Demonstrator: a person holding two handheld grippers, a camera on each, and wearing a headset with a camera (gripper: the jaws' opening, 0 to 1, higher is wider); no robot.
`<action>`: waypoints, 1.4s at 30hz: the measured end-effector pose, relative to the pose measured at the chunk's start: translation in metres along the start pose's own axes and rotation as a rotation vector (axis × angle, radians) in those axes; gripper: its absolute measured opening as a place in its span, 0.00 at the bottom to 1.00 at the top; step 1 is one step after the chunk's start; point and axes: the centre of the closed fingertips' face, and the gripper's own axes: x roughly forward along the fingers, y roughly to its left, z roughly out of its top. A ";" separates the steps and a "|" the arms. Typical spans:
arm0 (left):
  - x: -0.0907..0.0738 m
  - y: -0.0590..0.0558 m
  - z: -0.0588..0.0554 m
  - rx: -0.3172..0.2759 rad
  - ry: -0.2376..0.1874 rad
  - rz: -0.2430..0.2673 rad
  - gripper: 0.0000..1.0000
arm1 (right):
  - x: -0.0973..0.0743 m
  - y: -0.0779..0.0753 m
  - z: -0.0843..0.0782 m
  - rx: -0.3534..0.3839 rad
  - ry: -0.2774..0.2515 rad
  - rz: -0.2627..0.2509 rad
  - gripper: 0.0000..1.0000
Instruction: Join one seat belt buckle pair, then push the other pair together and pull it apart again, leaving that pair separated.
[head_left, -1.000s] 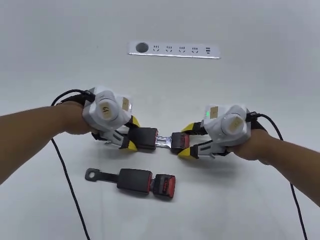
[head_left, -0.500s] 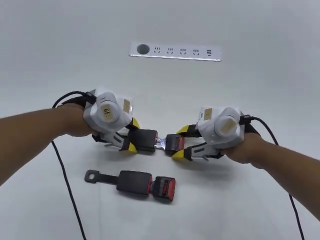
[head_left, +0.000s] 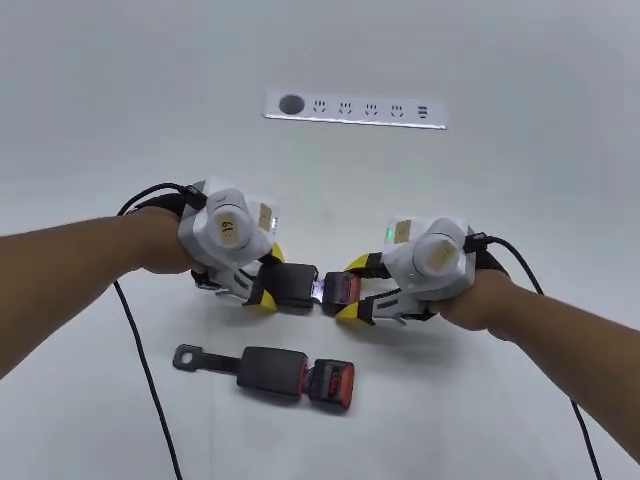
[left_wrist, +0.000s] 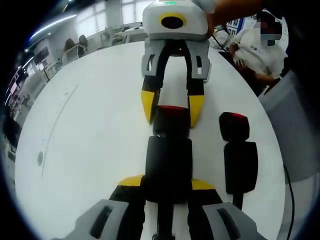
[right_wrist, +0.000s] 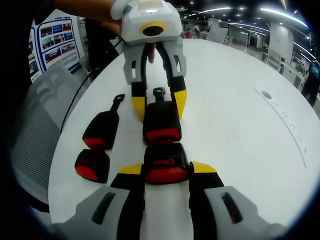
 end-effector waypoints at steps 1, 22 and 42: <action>0.000 0.000 0.000 -0.009 -0.002 0.000 0.32 | 0.000 0.001 0.000 0.003 0.001 0.003 0.32; -0.002 0.000 -0.002 -0.006 0.015 -0.012 0.32 | 0.003 -0.001 0.003 -0.033 0.047 0.000 0.32; -0.001 0.000 -0.005 0.012 0.002 -0.017 0.33 | 0.004 -0.001 0.004 -0.034 0.031 -0.002 0.33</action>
